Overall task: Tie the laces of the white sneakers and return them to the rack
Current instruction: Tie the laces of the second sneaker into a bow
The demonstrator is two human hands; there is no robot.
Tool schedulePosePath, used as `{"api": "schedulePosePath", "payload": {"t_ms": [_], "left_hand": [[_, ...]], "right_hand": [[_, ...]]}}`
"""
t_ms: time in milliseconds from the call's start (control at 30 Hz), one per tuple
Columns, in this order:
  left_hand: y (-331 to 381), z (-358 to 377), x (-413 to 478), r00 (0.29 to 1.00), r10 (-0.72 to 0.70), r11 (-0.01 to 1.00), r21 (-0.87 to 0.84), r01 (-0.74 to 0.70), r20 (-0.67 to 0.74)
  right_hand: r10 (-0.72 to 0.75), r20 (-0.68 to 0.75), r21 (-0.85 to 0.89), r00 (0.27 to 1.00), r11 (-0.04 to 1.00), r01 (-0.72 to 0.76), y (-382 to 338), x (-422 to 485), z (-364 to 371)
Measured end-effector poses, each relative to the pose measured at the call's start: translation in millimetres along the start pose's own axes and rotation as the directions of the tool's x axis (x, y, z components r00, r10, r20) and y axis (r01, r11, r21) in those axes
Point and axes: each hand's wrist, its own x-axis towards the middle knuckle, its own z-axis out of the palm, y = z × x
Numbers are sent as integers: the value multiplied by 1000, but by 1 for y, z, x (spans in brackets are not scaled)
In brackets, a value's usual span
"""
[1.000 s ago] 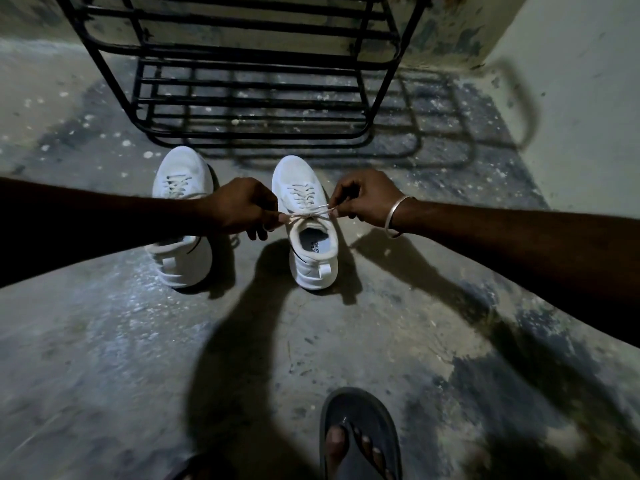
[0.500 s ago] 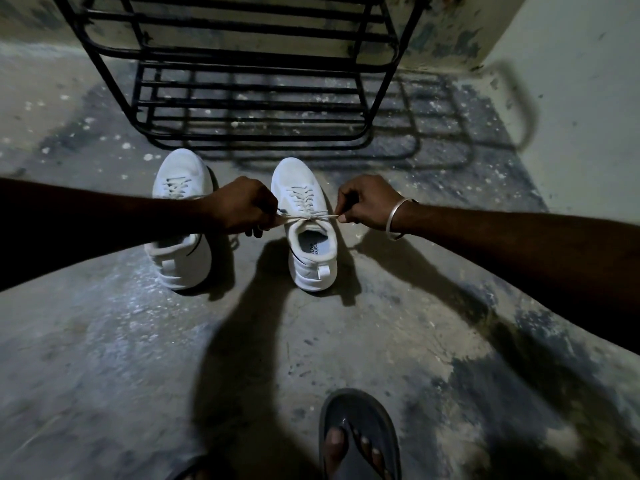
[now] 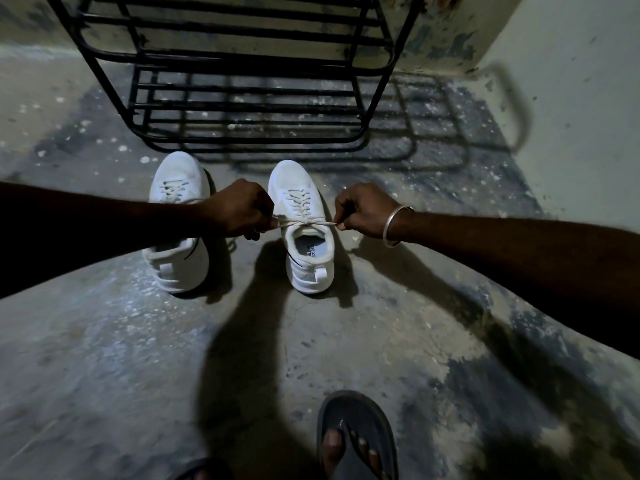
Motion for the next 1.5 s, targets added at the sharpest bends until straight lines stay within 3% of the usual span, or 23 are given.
{"api": "schedulePosePath", "payload": {"t_ms": [433, 600, 733, 867, 967, 1167, 1333, 1500], "left_hand": [[-3, 1, 2, 999, -43, 999, -25, 43, -4], [-10, -1, -7, 999, -4, 1000, -26, 5, 34], [-11, -4, -13, 999, 31, 999, -33, -31, -22], [-10, -6, -12, 995, 0, 996, -90, -10, -103], [-11, -5, -11, 998, -8, 998, -59, 4, -67], [-23, -6, -21, 985, 89, 974, 218, -55, -146], [-49, -25, -37, 963, -54, 967, 225, 116, -264], [-63, -31, -56, 932, -204, 945, 190, 268, -300]], "right_hand": [[14, -15, 25, 1000, 1000, -14, -1, 0, 0], [15, 78, 80, 997, 997, -21, 3, -1, -1], [42, 98, 148, 994, 987, -56, 2, -5, -6], [121, 142, 305, 982, 939, -160, -7, -6, -1], [253, 200, 401, 947, 861, -314, -17, -7, 9], [459, 337, 343, 822, 753, -561, -29, -20, 26], [459, 400, 323, 793, 739, -591, -44, -23, 38], [497, 155, 241, 854, 819, -521, -54, -18, 46]]}}
